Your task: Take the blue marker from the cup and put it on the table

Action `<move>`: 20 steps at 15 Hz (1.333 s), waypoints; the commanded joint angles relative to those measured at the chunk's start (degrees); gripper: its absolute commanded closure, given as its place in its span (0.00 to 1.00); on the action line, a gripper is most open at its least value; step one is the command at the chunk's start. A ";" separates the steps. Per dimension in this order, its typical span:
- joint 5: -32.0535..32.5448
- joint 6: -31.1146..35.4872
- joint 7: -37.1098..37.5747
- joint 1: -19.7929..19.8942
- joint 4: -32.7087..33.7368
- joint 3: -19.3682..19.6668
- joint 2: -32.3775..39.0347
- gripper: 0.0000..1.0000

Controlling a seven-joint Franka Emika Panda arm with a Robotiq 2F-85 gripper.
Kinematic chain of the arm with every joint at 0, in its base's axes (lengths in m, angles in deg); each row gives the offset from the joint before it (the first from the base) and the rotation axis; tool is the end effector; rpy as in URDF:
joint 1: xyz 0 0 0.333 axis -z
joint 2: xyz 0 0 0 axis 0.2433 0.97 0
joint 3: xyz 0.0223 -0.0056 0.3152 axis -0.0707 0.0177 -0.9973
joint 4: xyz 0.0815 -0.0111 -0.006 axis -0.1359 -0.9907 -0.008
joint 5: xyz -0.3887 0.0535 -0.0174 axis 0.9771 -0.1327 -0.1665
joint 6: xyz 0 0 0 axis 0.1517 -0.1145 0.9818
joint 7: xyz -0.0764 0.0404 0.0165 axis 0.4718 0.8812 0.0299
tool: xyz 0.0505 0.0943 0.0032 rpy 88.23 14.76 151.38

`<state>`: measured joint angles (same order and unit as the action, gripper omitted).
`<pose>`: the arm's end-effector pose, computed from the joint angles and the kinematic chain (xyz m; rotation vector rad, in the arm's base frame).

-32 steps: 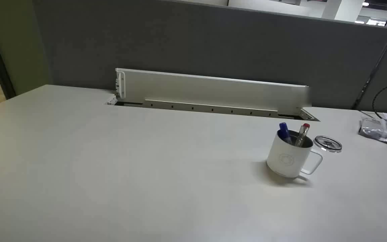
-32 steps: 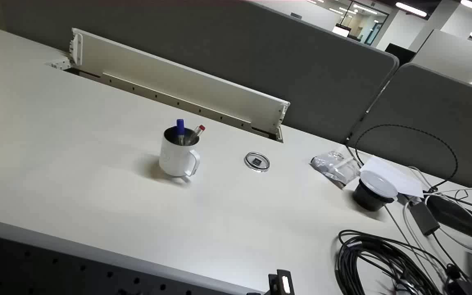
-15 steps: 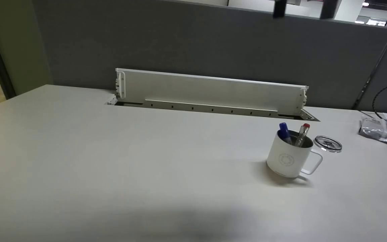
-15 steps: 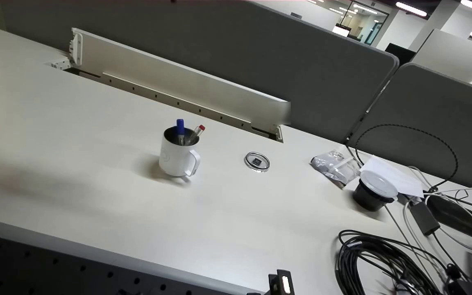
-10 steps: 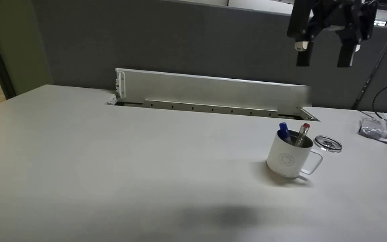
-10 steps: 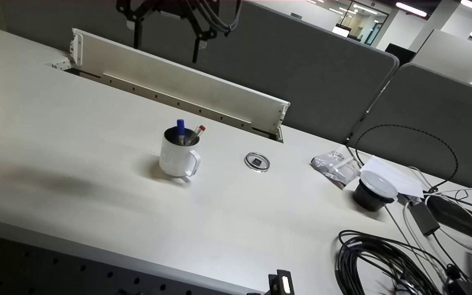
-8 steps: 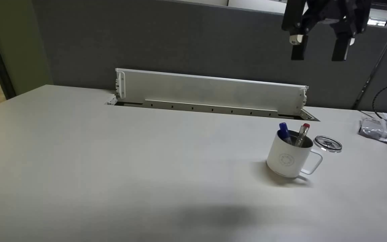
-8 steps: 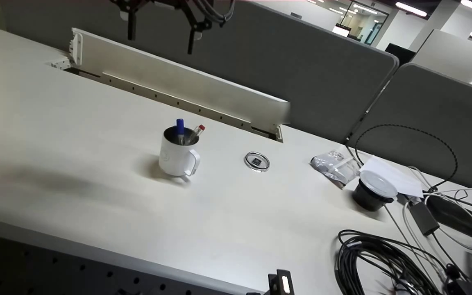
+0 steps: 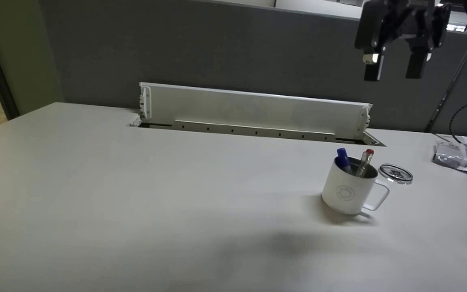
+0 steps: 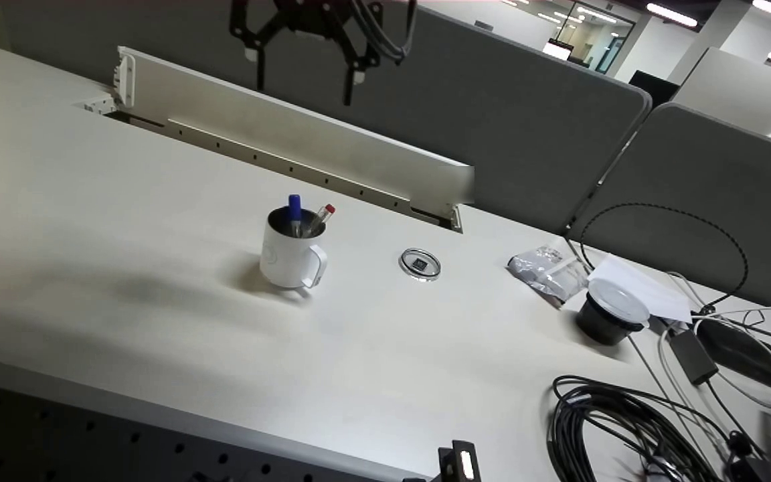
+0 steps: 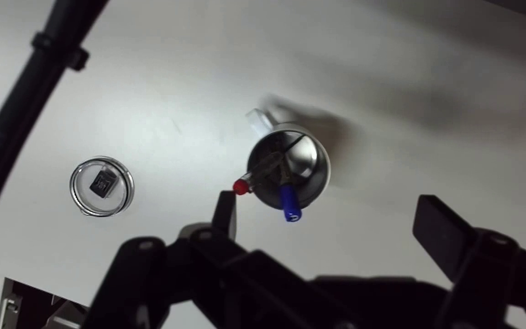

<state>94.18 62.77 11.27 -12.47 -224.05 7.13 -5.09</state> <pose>0.4700 -0.0229 0.3019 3.0033 0.4856 -0.1720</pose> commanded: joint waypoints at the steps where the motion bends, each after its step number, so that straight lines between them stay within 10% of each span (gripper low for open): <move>1: 1.69 6.09 -8.50 2.98 6.62 3.19 10.61 0.00; 7: 1.24 5.87 -21.91 4.36 14.84 -0.34 24.44 0.00; 20: 12.66 -2.05 -4.28 -3.85 19.64 0.44 30.80 0.00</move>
<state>106.52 62.35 5.55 -16.99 -207.17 7.94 23.45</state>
